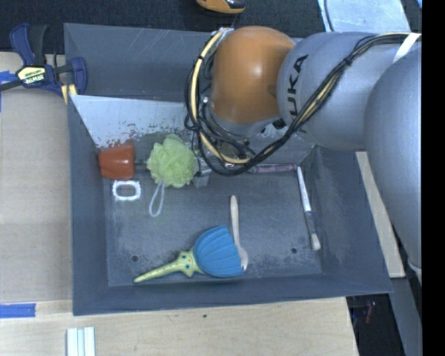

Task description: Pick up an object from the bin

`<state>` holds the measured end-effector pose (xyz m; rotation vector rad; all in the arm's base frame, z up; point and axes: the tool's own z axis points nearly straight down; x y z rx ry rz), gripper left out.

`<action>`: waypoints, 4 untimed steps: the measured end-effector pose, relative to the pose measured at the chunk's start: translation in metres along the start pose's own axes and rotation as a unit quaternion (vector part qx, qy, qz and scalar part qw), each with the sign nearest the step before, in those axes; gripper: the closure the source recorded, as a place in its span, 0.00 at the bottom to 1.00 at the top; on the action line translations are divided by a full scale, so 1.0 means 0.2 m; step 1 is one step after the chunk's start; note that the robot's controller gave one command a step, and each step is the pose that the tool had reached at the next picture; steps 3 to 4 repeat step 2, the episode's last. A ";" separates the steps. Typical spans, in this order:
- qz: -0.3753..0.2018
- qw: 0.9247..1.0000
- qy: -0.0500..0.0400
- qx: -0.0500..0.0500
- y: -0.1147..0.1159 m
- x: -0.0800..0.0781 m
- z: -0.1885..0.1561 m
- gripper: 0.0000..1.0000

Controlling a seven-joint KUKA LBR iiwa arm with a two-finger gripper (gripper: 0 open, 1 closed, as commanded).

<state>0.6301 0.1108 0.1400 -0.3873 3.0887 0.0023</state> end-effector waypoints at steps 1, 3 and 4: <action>0.001 1.000 0.001 0.000 0.00 0.00 0.02 1.00; 0.001 1.000 -0.001 0.000 0.00 -0.01 -0.13 1.00; 0.001 1.000 -0.001 0.000 0.00 -0.01 -0.13 1.00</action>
Offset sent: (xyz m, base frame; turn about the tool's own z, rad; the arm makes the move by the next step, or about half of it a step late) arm -0.0004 -0.0003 0.0243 0.0001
